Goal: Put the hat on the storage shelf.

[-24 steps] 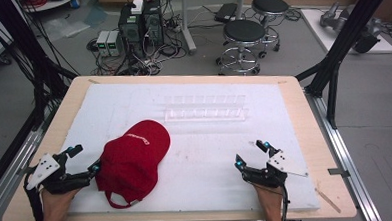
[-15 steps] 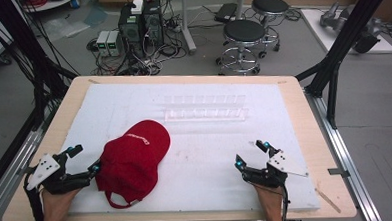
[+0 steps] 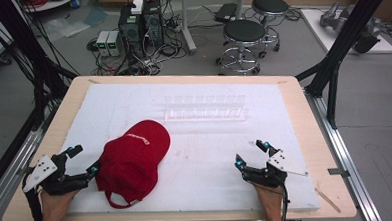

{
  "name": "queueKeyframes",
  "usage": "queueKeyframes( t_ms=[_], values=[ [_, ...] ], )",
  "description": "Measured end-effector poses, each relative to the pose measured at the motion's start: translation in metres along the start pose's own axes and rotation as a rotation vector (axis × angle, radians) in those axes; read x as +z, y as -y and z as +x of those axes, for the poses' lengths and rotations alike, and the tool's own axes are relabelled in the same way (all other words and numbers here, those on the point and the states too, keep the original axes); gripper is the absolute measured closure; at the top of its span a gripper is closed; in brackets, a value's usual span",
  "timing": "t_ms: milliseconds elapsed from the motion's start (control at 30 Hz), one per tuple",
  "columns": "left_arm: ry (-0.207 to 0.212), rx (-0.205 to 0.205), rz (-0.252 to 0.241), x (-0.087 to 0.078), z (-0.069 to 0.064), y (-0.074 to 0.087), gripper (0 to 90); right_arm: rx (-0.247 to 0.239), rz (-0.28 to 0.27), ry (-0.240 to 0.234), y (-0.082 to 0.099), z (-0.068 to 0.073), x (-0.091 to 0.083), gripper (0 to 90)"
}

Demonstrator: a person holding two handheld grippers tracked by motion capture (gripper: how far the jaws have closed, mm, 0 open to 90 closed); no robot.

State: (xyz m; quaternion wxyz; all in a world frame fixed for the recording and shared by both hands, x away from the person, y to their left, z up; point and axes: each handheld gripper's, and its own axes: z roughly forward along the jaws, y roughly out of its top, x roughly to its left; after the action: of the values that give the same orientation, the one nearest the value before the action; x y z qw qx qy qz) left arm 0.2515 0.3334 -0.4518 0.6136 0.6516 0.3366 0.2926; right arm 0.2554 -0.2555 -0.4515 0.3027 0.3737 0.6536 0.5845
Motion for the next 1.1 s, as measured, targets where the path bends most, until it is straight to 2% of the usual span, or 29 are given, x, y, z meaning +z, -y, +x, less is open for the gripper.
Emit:
queueKeyframes(
  t_ms=[33, 133, 300, 467, 567, 767, 867, 1000, 1100],
  values=[
    [0.004, -0.003, -0.001, 0.0, 0.0, 0.0, 11.6, 0.013, 0.003, 0.002, 0.0, 0.0, 0.0, 10.4],
    [0.0, 0.0, 0.019, 0.0, 0.001, -0.002, 11.5, 0.01, 0.001, 0.002, 0.0, -0.001, 0.0, 10.3],
    [-0.006, -0.01, 0.007, -0.005, 0.0, -0.013, 11.5, 0.005, 0.008, -0.001, 0.0, 0.001, 0.0, 10.3],
    [0.022, -0.03, -0.01, -0.007, -0.009, -0.022, 11.5, 0.008, 0.008, -0.001, 0.0, 0.001, 0.0, 10.4],
    [0.03, -0.024, -0.012, -0.007, -0.017, -0.028, 11.5, 0.003, 0.008, -0.002, 0.0, 0.001, 0.0, 10.4],
    [0.051, -0.014, 0.031, -0.001, -0.033, -0.04, 11.5, 0.002, 0.013, -0.003, 0.0, 0.0, 0.001, 10.4],
    [0.042, -0.007, 0.055, 0.0, -0.042, -0.045, 11.5, 0.004, 0.013, -0.003, 0.0, 0.001, 0.001, 10.3],
    [0.03, -0.034, 0.125, 0.002, -0.051, -0.049, 11.6, -0.002, 0.014, -0.001, 0.0, 0.001, 0.001, 10.4],
    [0.036, -0.042, 0.169, 0.004, -0.058, -0.053, 11.6, -0.001, 0.014, -0.001, 0.0, 0.001, 0.001, 10.4]
  ],
)
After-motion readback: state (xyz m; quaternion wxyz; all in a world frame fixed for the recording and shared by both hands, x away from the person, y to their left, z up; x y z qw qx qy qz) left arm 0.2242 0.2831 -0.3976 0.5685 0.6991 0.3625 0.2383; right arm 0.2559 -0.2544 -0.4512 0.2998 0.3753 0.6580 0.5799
